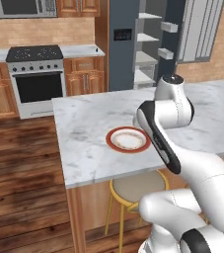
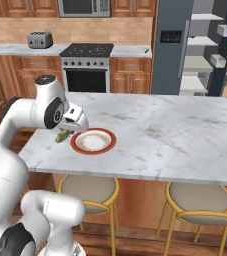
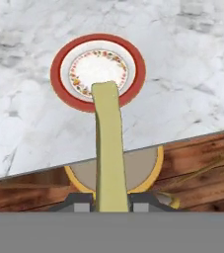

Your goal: Retrieve the butter from the fridge and place it on a plate on the dining table. Then retrieve the butter knife by the fridge and place it near the plate.

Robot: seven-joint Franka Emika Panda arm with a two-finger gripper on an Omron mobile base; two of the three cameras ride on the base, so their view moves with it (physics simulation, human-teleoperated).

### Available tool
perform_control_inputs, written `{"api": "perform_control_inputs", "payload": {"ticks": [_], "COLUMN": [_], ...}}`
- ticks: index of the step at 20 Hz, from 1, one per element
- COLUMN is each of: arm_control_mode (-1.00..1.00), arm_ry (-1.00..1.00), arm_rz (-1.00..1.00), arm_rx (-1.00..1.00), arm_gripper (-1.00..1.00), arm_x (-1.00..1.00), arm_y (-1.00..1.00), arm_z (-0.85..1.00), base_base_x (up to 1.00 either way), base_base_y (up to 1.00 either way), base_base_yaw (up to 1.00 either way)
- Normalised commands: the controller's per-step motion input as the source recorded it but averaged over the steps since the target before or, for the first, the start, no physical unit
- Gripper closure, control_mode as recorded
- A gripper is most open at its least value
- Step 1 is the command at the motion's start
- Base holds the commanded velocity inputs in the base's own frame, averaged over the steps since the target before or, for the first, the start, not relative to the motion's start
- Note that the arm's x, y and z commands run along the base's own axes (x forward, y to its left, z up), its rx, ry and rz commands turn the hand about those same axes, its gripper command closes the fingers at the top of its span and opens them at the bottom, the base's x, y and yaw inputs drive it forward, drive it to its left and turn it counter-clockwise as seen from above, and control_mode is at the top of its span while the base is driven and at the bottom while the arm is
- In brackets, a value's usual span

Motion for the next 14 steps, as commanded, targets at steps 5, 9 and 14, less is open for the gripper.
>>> {"api": "perform_control_inputs", "payload": {"ticks": [5, 9, 14], "arm_control_mode": [-1.00, -1.00, -1.00], "arm_ry": [0.00, 0.00, 0.00], "arm_rz": [-0.01, -0.04, -0.02], "arm_rx": [0.01, 0.00, 0.01], "arm_gripper": [1.00, 1.00, 1.00], "arm_x": [1.00, 1.00, 1.00], "arm_y": [-0.28, -0.08, 0.00], "arm_z": [-0.52, -0.66, -0.57], "base_base_x": [0.00, 0.00, 0.00], "base_base_y": [0.00, 0.00, 0.00], "base_base_yaw": [0.00, 0.00, 0.00]}}
